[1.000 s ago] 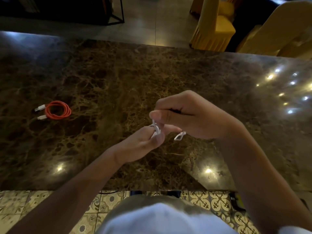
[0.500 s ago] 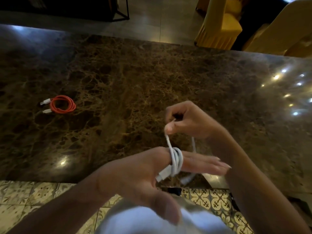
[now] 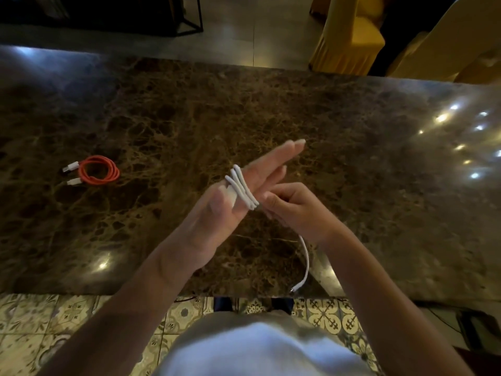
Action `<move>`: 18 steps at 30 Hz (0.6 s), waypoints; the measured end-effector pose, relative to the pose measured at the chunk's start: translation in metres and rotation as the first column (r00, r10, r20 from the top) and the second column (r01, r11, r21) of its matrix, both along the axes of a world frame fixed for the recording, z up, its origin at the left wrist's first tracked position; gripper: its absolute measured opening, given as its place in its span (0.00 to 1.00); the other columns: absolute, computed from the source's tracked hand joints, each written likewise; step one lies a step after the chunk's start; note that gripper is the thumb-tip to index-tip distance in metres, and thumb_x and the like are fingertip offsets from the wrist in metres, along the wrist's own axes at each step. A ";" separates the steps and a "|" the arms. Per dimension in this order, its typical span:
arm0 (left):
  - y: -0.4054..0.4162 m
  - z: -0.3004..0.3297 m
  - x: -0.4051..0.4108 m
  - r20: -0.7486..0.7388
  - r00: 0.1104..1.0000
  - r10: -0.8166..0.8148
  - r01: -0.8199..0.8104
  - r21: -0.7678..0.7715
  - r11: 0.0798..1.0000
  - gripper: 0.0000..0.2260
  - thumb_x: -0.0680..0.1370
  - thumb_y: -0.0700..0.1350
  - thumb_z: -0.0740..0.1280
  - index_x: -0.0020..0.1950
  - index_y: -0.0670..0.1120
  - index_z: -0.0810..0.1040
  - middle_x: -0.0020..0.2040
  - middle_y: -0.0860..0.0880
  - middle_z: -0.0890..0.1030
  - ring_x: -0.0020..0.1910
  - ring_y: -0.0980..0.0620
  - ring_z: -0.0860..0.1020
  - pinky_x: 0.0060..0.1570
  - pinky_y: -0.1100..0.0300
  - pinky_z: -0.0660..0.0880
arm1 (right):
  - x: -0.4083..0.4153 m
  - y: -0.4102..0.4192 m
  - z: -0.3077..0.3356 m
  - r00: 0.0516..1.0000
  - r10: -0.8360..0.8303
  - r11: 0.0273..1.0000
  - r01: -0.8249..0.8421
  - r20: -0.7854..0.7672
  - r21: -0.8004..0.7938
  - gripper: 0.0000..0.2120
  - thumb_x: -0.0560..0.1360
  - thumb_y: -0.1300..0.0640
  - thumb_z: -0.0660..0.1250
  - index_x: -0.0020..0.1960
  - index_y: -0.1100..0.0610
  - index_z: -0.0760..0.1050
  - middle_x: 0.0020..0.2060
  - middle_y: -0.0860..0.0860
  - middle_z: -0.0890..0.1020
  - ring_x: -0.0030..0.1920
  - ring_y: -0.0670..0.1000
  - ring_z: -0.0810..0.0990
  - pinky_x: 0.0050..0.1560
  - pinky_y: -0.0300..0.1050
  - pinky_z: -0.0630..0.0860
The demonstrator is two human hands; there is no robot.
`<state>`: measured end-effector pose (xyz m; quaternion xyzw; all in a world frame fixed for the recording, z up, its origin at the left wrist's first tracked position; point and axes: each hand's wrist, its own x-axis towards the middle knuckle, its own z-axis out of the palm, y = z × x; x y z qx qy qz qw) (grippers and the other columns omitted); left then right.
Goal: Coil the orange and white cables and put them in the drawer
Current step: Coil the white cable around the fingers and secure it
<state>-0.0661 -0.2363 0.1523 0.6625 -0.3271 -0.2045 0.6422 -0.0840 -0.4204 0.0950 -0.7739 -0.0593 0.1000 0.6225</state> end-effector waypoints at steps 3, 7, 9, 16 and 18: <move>0.001 -0.024 0.015 0.005 0.999 -0.035 0.034 0.093 0.995 0.39 0.81 0.68 0.55 0.82 0.40 0.58 0.84 0.46 0.62 0.84 0.50 0.57 0.83 0.42 0.53 | -0.007 0.002 0.001 0.998 0.066 0.977 -0.063 0.010 -0.202 0.19 0.85 0.49 0.63 0.39 0.58 0.75 0.30 0.47 0.71 0.29 0.45 0.67 0.33 0.42 0.65; -0.005 -0.046 0.032 0.135 0.991 0.016 -0.042 0.188 0.981 0.46 0.79 0.74 0.54 0.83 0.40 0.59 0.84 0.46 0.60 0.85 0.49 0.53 0.83 0.41 0.51 | -0.014 0.001 0.023 0.986 0.162 0.806 -0.117 0.026 -0.580 0.11 0.85 0.48 0.62 0.43 0.44 0.72 0.31 0.44 0.76 0.30 0.44 0.74 0.34 0.45 0.72; -0.002 -0.057 0.031 0.132 0.991 -0.030 0.000 0.225 0.974 0.47 0.78 0.75 0.52 0.83 0.40 0.59 0.84 0.47 0.59 0.85 0.50 0.53 0.83 0.45 0.50 | -0.015 -0.004 0.039 0.980 0.198 0.717 -0.125 0.029 -0.685 0.10 0.84 0.47 0.63 0.45 0.48 0.74 0.30 0.45 0.77 0.30 0.46 0.76 0.35 0.50 0.75; -0.004 -0.068 0.027 0.078 0.987 -0.139 0.105 0.340 0.935 0.49 0.75 0.79 0.46 0.83 0.45 0.61 0.84 0.49 0.60 0.85 0.50 0.52 0.82 0.39 0.50 | -0.019 -0.011 0.090 0.918 0.389 0.546 -0.165 0.074 -0.821 0.10 0.83 0.48 0.64 0.43 0.46 0.73 0.27 0.42 0.71 0.27 0.40 0.70 0.33 0.45 0.68; -0.004 -0.064 0.026 0.033 0.974 -0.224 0.195 0.387 0.901 0.46 0.73 0.80 0.45 0.80 0.52 0.68 0.81 0.53 0.65 0.83 0.49 0.57 0.81 0.38 0.54 | -0.019 -0.007 0.096 0.899 0.431 0.536 -0.188 0.076 -0.823 0.08 0.83 0.49 0.65 0.45 0.46 0.74 0.30 0.39 0.72 0.30 0.38 0.70 0.35 0.45 0.70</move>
